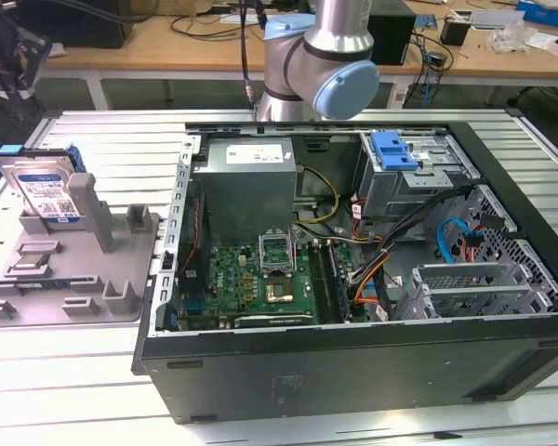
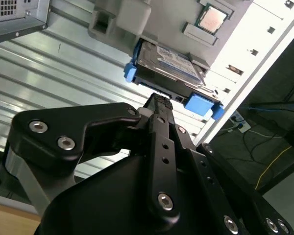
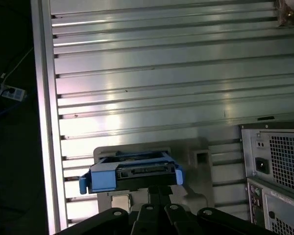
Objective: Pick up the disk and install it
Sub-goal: 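Reach for the disk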
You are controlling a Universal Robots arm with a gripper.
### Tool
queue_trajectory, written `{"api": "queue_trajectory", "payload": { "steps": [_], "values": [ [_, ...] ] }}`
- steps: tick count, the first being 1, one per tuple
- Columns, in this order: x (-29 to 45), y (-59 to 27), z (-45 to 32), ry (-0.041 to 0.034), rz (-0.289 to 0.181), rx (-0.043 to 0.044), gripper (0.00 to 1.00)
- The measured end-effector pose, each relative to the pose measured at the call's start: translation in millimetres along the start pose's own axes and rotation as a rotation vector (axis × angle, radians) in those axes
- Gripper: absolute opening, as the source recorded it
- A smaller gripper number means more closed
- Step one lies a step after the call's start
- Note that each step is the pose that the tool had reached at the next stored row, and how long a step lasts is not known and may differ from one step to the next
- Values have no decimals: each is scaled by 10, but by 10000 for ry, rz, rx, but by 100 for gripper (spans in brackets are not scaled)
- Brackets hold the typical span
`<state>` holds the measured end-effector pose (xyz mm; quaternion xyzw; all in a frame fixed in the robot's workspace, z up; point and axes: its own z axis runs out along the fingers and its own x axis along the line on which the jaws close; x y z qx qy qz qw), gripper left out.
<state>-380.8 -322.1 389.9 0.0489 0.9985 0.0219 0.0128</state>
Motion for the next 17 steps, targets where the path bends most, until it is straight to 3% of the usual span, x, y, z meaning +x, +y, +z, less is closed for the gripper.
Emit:
{"api": "queue_trajectory", "payload": {
  "steps": [1,7,17],
  "values": [
    [66,8,0,0,3,0,11],
    [285,55,2,-1,9,0,11],
    [301,58,2,0,8,1,11]
  ]
}}
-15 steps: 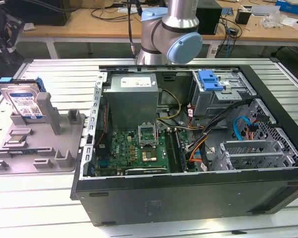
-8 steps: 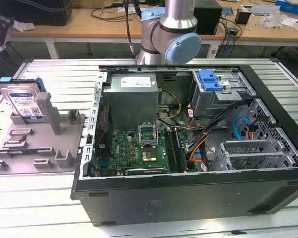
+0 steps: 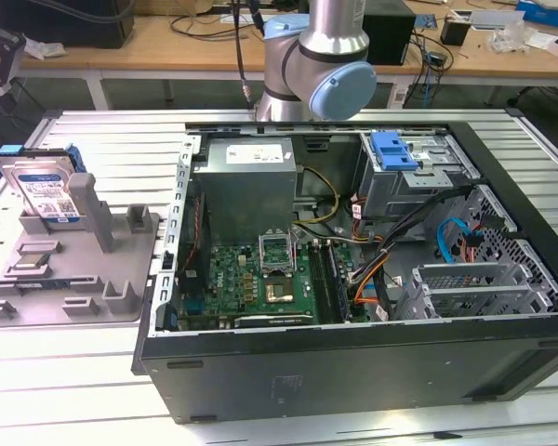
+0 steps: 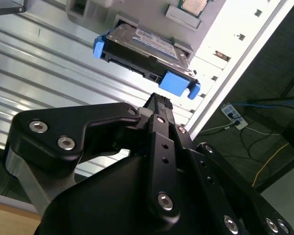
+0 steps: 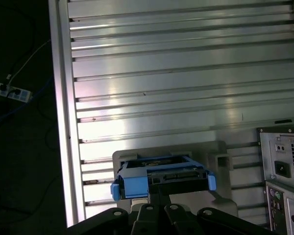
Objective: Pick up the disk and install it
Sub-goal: 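Pick up the disk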
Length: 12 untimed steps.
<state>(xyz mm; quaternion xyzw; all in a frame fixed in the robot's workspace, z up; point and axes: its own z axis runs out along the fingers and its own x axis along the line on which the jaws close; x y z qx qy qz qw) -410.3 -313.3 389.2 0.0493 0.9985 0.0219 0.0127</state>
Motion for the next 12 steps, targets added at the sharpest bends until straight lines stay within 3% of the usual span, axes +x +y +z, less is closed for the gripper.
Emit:
{"api": "queue_trajectory", "payload": {
  "steps": [12],
  "values": [
    [3,0,0,13,1,6,11]
  ]
}}
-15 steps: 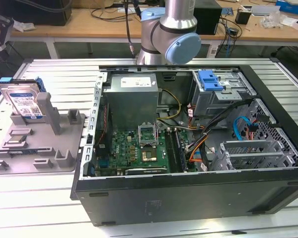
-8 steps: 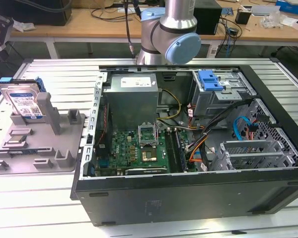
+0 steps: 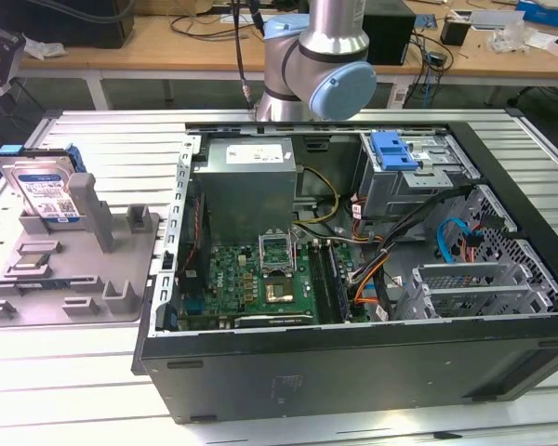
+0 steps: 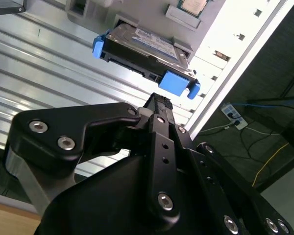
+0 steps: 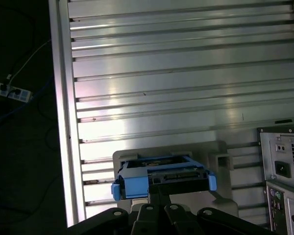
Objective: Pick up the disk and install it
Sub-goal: 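Pick up the disk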
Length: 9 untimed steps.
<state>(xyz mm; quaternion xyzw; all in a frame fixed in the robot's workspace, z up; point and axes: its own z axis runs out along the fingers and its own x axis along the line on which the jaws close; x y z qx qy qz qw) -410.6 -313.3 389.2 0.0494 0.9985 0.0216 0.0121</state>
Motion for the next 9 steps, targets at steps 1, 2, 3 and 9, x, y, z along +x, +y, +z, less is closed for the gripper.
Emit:
{"api": "queue_trajectory", "payload": {
  "steps": [1,2,3,9],
  "values": [
    [-6,0,1,26,1,8,11],
    [-50,5,2,249,8,59,11],
    [-77,7,3,385,7,74,11],
    [-94,8,8,652,-889,101,11]
  ]
}}
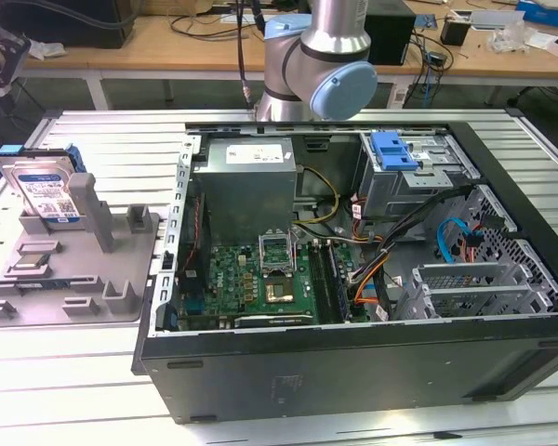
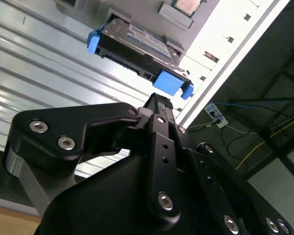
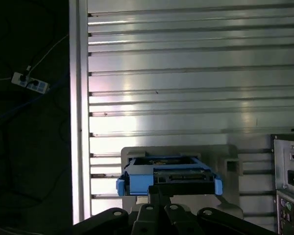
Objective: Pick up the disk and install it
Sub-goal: 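Pick up the disk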
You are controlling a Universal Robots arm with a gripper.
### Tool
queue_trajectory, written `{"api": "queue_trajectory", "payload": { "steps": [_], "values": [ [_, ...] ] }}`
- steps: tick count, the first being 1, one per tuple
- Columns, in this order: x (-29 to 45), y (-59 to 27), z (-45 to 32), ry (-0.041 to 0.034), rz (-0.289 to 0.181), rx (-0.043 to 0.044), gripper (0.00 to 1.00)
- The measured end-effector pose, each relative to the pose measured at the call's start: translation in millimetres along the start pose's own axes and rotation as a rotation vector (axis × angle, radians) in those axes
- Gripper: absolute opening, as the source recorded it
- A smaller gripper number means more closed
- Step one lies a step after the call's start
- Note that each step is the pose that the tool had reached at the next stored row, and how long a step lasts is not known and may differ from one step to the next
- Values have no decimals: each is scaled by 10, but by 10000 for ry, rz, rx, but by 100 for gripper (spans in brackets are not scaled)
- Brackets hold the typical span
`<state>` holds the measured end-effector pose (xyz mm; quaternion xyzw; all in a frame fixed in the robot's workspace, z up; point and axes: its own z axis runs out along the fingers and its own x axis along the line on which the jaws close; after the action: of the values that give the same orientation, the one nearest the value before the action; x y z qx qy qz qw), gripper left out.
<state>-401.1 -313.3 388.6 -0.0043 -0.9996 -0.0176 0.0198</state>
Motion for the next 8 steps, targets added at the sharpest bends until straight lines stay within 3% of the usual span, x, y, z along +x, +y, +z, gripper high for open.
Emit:
{"api": "queue_trajectory", "payload": {
  "steps": [5,8],
  "values": [
    [0,0,2,83,-1170,50,11],
    [0,0,3,123,-2238,95,11]
  ]
}}
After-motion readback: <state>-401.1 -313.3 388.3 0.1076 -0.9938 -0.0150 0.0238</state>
